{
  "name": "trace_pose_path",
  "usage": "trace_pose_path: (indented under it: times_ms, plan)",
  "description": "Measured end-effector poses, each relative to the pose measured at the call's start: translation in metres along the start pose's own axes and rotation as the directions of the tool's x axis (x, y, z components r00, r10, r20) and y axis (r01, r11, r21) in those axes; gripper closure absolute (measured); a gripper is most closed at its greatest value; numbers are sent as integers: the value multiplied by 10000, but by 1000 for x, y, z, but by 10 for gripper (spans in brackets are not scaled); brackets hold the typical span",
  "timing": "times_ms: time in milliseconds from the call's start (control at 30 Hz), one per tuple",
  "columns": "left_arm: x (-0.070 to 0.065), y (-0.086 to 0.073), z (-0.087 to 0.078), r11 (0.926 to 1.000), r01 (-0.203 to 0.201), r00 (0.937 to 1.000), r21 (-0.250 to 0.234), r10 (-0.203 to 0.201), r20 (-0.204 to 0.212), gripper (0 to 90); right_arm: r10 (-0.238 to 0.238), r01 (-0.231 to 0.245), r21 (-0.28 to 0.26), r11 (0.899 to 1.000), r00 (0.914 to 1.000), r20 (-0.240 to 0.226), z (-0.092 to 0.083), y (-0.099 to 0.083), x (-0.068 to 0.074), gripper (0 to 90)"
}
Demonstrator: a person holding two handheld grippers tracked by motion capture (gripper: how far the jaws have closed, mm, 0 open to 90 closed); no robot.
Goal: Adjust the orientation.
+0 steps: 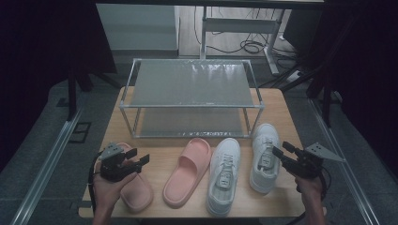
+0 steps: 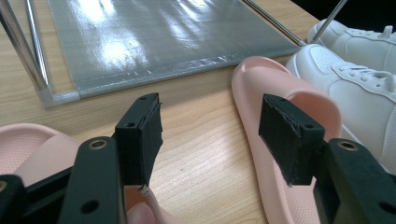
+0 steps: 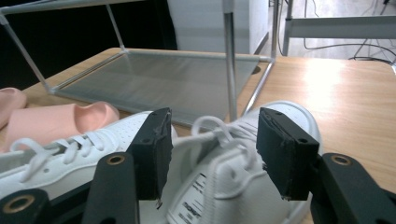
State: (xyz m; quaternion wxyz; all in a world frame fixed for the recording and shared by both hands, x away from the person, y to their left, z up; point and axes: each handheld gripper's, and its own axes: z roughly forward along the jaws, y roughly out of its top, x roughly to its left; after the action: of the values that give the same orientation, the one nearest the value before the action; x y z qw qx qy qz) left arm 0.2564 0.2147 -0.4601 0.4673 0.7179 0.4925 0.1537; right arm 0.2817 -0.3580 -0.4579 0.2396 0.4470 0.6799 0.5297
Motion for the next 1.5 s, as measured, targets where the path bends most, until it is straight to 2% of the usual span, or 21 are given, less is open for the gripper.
trace_pose_path:
  times_ms: [267, 567, 700, 867, 900, 933, 1100, 1333, 1500]
  plan:
    - [0, 1, -4, 9999, -37, 9998, -144, 39, 175, 399, -53, 53, 0, 10000, 9995, 297, -6, -1, 3, 435]
    - [3, -1, -11, 9998, -46, 9999, -198, 48, 105, 415, 64, -68, 120, 9999, 9996, 266, -4, -3, 4, 444]
    - [3, -2, -12, 9999, -37, 9999, -137, 39, 136, 476, 122, -125, 138, 9998, 9996, 254, -4, -4, 4, 445]
    - [5, -4, -15, 9999, 15, 9998, -116, -13, 202, 639, 171, -177, 222, 9996, 9995, 265, -4, -6, 5, 448]
    - [5, -4, -17, 9999, 52, 9997, -120, -49, 226, 639, 168, -174, 234, 9996, 9995, 251, -4, -7, 5, 448]
    - [7, -4, -19, 9998, 76, 9998, -174, -72, 205, 706, 173, -178, 209, 9996, 9995, 261, -4, -6, 5, 450]
    - [9, -6, -22, 9998, 162, 9998, -95, -161, 108, 822, 202, -208, 190, 9996, 9994, 276, -5, -6, 4, 452]
    - [14, -2, -36, 9999, 71, 10000, -109, -70, 62, 895, 245, -248, 106, 9996, 9993, 289, -8, -5, 5, 452]
    - [30, -9, -52, 9999, 157, 9990, 48, -155, -408, 900, 433, -434, 18, 9991, 9983, 403, -11, -6, 1, 452]
